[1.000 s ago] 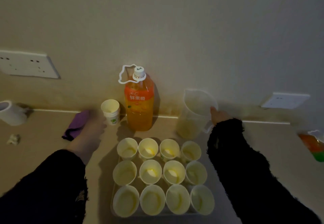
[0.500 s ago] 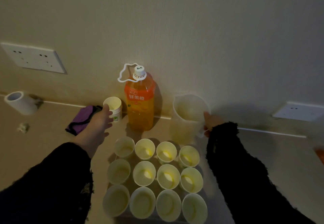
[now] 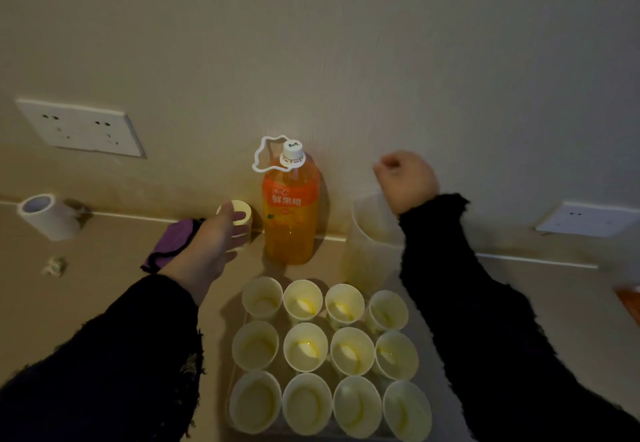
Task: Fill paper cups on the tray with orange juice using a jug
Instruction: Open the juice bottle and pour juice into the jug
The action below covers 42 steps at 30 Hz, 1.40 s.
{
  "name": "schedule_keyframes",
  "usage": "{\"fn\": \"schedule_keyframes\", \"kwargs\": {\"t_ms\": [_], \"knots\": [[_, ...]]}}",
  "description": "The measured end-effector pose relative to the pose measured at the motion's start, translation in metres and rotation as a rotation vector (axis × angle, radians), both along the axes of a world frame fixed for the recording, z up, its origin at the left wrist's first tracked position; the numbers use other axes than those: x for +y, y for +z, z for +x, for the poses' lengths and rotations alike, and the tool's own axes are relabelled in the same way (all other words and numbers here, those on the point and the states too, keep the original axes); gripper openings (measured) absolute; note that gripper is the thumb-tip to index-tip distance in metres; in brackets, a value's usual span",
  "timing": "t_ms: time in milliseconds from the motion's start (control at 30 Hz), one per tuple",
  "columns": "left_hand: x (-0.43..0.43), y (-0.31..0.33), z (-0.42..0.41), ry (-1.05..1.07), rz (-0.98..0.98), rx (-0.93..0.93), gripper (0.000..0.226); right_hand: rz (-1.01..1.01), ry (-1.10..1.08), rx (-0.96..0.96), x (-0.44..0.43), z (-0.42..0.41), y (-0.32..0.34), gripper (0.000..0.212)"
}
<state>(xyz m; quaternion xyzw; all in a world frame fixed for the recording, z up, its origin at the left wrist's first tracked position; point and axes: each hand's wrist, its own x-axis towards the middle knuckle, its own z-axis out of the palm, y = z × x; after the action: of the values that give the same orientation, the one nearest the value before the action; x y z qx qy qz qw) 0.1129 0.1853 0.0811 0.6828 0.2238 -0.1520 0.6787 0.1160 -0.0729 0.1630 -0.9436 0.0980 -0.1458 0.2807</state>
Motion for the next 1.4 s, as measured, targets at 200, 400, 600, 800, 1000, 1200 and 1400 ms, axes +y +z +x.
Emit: {"fn": "schedule_keyframes", "kwargs": {"t_ms": [200, 400, 600, 800, 1000, 1200, 1400], "knots": [[0.003, 0.012, 0.014, 0.006, -0.151, 0.004, 0.062, -0.366, 0.386, -0.098, 0.131, 0.011, 0.008, 0.027], [0.006, 0.005, 0.029, -0.020, -0.268, 0.063, 0.082, -0.720, 0.334, 0.060, 0.161, 0.021, -0.005, 0.033], [-0.002, 0.009, 0.033, -0.096, -0.156, -0.009, 0.043, -0.583, 0.180, -0.064, 0.151, 0.041, -0.005, 0.032], [-0.013, 0.012, 0.037, -0.203, -0.136, -0.081, 0.041, -0.589, 0.213, 0.359, 0.129, 0.067, 0.030, 0.048], [-0.020, 0.012, 0.038, -0.251, -0.161, -0.147, 0.043, -0.543, 0.247, 0.326, 0.124, 0.081, 0.019, 0.037], [-0.017, 0.013, 0.044, -0.316, -0.112, -0.177, 0.044, -0.586, 0.323, 0.303, 0.119, 0.087, 0.012, 0.042], [-0.022, 0.014, 0.044, -0.347, 0.000, -0.253, 0.048, -0.655, 0.507, 0.301, 0.110, 0.088, 0.018, 0.039]]}}
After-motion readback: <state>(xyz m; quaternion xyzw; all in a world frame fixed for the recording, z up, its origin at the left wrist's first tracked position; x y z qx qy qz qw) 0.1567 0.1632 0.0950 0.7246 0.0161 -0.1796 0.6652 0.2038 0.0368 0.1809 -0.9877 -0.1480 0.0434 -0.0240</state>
